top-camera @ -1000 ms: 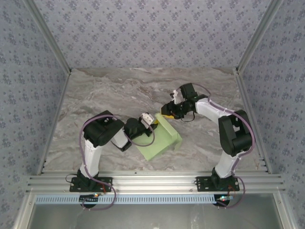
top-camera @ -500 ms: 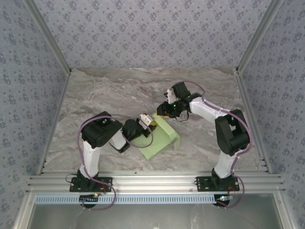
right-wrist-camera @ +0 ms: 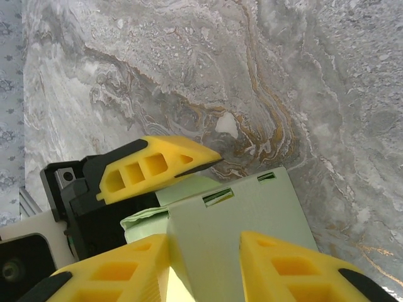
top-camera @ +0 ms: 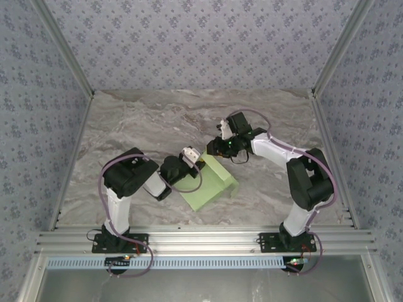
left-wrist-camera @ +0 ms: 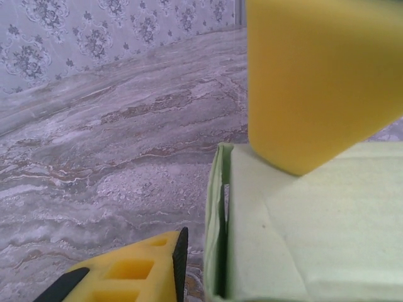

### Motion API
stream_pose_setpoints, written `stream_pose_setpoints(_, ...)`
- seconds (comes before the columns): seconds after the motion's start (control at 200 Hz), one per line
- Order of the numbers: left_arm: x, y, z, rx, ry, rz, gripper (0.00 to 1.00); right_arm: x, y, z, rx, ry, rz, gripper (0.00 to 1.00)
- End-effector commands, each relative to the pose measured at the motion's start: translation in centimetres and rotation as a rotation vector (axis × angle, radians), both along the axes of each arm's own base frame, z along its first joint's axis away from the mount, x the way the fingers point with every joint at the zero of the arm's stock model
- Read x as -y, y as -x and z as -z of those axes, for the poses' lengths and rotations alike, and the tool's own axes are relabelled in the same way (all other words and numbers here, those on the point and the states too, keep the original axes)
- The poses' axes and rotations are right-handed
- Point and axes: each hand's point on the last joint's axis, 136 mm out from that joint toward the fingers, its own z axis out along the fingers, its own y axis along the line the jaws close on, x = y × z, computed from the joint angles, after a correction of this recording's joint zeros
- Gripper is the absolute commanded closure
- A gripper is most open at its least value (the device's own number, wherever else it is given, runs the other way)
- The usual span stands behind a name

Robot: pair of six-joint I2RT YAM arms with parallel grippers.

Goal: Fold the paper box

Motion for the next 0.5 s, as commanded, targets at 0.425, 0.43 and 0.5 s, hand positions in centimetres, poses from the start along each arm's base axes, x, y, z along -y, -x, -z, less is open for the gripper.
stream_pose_setpoints(0.425,0.0,0.5,3.7,0.036,-0.144,-0.07,0.86,3.1,3.4,4.3,-0.124,0.161,0.119,0.66)
stream_pose_setpoints(0.43,0.0,0.4,3.7,0.035,-0.143,-0.071,0.87,3.1,3.4,4.3,-0.125,0.161,0.119,0.66)
stream_pose_setpoints(0.5,-0.1,0.3,4.0,0.026,-0.141,-0.083,0.89,2.9,3.5,4.4,-0.124,0.159,0.124,0.66)
